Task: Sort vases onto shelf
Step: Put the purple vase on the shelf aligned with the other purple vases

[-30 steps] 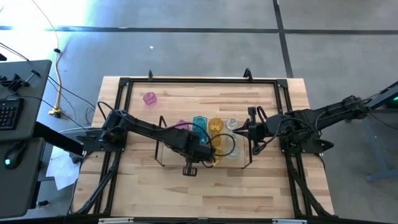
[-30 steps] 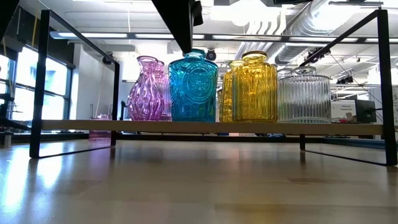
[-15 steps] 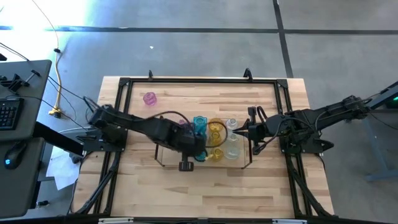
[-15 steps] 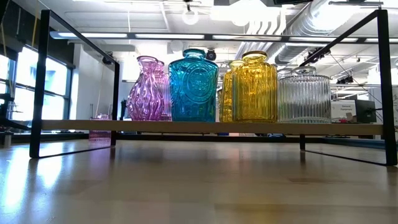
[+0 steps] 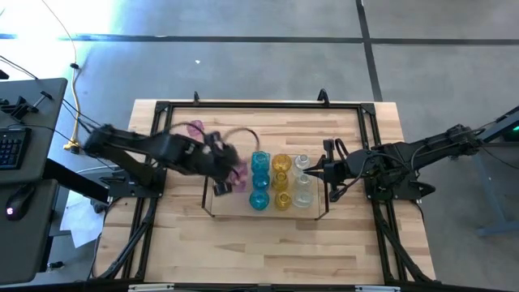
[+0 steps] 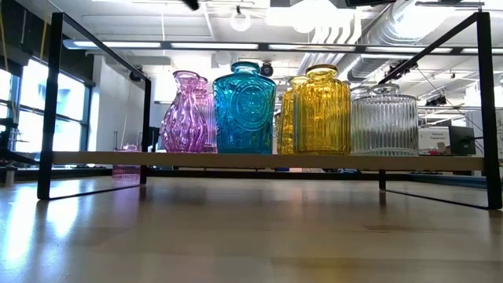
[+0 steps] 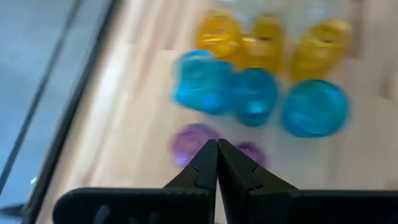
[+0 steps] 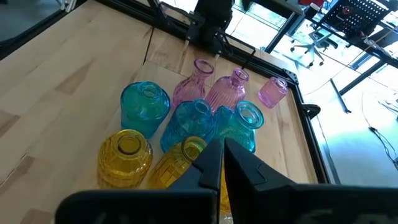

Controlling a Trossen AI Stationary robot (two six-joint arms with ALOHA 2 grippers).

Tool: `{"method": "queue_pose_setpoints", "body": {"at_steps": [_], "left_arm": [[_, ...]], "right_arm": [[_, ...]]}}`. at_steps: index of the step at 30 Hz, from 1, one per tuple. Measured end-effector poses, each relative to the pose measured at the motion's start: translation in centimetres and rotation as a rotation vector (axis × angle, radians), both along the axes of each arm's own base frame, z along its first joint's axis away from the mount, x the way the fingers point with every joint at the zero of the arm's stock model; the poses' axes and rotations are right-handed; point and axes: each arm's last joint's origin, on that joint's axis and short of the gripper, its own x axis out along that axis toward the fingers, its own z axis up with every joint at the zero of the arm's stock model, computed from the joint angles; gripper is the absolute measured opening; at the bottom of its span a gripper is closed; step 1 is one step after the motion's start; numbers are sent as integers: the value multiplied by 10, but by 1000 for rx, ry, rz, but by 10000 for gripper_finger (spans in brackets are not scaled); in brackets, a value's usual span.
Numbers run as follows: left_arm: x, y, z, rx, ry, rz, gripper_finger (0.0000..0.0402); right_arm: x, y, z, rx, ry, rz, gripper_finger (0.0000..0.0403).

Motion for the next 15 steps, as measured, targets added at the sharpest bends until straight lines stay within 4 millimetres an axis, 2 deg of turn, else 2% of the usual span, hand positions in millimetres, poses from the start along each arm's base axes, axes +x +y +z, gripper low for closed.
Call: {"method": "queue_pose_setpoints", "body": {"at_steps": [9, 12, 15], "left_arm": [[-75, 64, 8, 39, -152, 310, 0], [-96, 88, 2, 44, -127, 424, 0], [-105, 108, -12, 26, -54, 465, 0]], "right_arm": [[0, 0, 0, 0, 3, -1, 0], [0, 0, 0, 1, 0, 0, 0], [0, 0, 0, 3, 0, -2, 0]]}}
